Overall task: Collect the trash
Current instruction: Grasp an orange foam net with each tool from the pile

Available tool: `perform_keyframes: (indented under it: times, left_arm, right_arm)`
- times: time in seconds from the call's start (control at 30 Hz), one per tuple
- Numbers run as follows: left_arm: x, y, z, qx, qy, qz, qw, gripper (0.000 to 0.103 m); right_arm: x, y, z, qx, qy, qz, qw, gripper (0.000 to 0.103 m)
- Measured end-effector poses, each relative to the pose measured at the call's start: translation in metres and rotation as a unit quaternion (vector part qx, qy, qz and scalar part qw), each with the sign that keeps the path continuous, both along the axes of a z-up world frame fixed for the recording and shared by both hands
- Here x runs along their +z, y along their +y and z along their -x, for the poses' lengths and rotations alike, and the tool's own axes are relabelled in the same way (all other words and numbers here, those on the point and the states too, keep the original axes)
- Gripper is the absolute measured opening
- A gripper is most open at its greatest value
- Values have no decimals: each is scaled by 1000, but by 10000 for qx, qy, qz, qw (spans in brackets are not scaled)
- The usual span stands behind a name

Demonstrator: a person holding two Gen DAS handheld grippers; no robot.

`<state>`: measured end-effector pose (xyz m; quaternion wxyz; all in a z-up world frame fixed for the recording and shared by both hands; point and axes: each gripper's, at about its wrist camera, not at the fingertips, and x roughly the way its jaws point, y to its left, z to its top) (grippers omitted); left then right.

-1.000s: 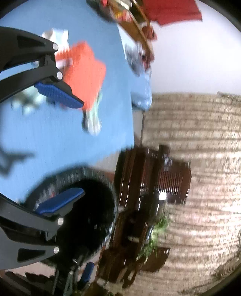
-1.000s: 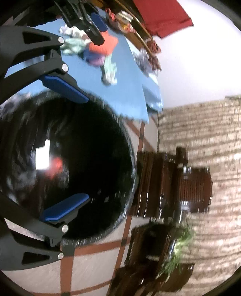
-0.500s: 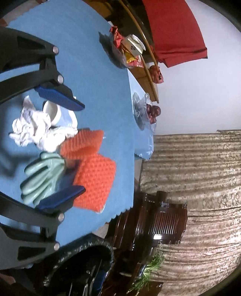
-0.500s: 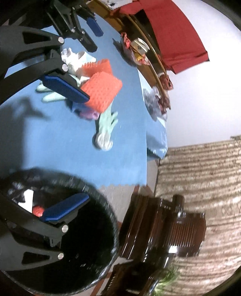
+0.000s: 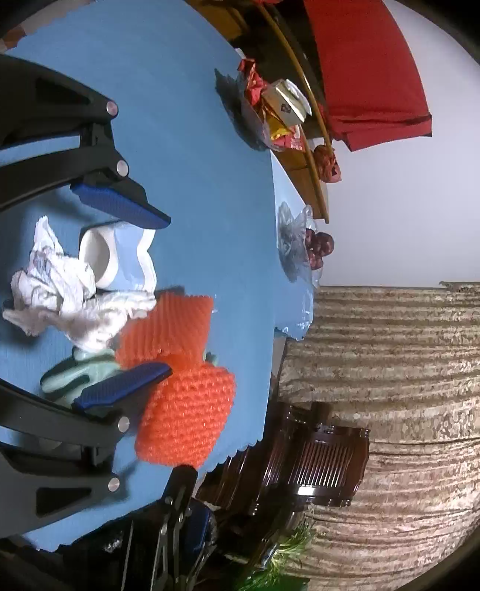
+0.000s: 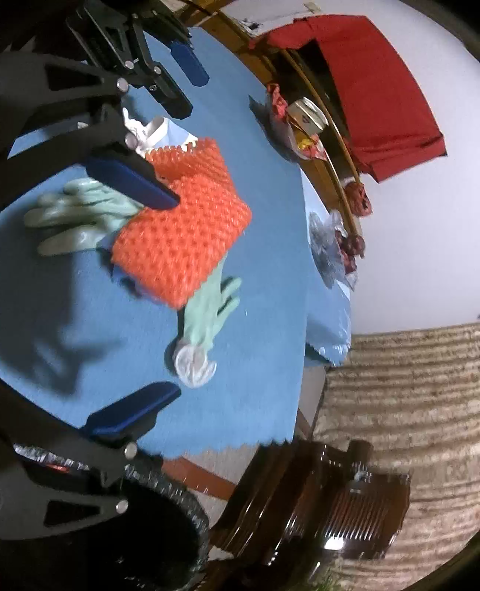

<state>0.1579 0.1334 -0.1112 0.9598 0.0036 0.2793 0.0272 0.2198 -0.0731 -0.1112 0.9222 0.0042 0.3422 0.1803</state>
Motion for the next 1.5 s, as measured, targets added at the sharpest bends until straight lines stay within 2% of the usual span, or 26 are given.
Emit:
perform_keyframes:
  times: [0.13, 0.2, 0.27, 0.3, 0.37, 0.5, 0.73, 0.9, 1.0, 1.13, 1.17, 1.5]
  left_arm:
    - [-1, 7, 0, 63, 18, 40, 10000, 73]
    - [-1, 9, 0, 77, 24, 72, 9999, 73]
    - [-1, 8, 1, 68, 24, 75, 9999, 73]
    - [-1, 7, 1, 44, 26, 89, 9999, 73]
    - [-1, 6, 1, 11, 32, 108, 9999, 73]
    - [-3, -3, -1, -105, 80, 156, 9998, 73]
    - [-14, -11, -14, -110, 237, 229, 9994, 73]
    - [-20, -23, -30, -185, 277, 133, 9994, 71]
    - [-26, -31, -41, -171, 399, 61, 9990, 60]
    - [-32, -33, -48, -326, 558, 281, 9975, 19]
    - [-31, -32, -47, -327, 543, 326, 9975, 14]
    - [10, -32, -19, -382, 126, 406, 9984, 10]
  right_arm:
    - [-9, 14, -11, 238, 214, -5, 9995, 73]
    - [-13, 18, -13, 398, 336, -61, 9986, 51]
    - [-15, 20, -13, 581, 455, -167, 9971, 41]
    - [-15, 20, -11, 607, 438, -191, 9970, 26]
    - [-12, 19, -6, 691, 393, -266, 9965, 19]
    - [-3, 12, 4, 689, 243, -340, 9967, 13]
    - [11, -13, 16, 486, 92, -394, 9980, 11]
    - [10, -25, 17, 319, 94, -375, 9987, 10]
    - [9, -28, 15, 277, 105, -363, 9989, 10]
    - [9, -28, 14, 295, 90, -355, 9989, 10]
    - [10, -29, 15, 311, 74, -354, 9989, 10]
    - [30, -33, 29, 400, -147, -472, 9980, 8]
